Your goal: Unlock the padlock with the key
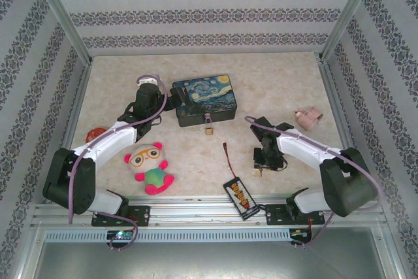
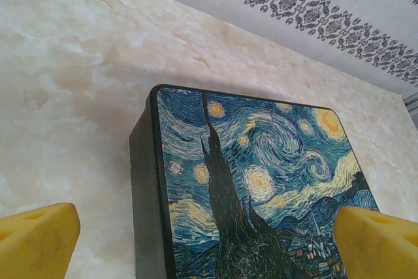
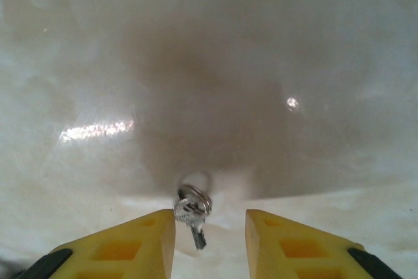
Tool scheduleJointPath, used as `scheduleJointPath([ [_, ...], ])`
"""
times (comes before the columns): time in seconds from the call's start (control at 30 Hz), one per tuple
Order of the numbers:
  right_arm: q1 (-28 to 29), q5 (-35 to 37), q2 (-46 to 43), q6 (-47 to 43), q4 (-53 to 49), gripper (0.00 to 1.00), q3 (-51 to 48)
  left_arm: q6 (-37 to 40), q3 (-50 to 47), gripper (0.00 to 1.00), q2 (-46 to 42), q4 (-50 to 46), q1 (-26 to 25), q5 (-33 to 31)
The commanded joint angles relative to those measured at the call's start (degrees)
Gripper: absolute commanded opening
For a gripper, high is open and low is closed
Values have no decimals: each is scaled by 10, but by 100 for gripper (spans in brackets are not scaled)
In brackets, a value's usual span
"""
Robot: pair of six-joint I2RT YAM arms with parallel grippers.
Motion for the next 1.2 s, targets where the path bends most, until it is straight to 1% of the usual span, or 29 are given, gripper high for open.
scheduleJointPath([
  [0.0,-7,-3,15,1,18,33,5,-2,11,99,0,5,4,1],
  [0.07,-10,-3,23,0,25,33,3,-1,9,99,-1,3,4,0],
  [0.23,-15,-11,38,1,43,28,-4,-1,8,99,-1,-1,7,0],
  [0.37,-15,-16,34,4,47,25,-7,-2,6,99,-2,-1,8,0],
  [0.5,-15,-16,28,9,46,18,-9,-4,5,99,-1,-2,9,0],
  [0.77,-16,-17,5,20,46,11,-8,0,6,99,-3,-7,10,-2],
  [0.93,-17,-18,-12,25,43,0,-3,1,5,99,-5,-5,10,0],
  [1.17,-21,-26,-45,29,42,0,16,13,-7,99,-20,11,10,3],
])
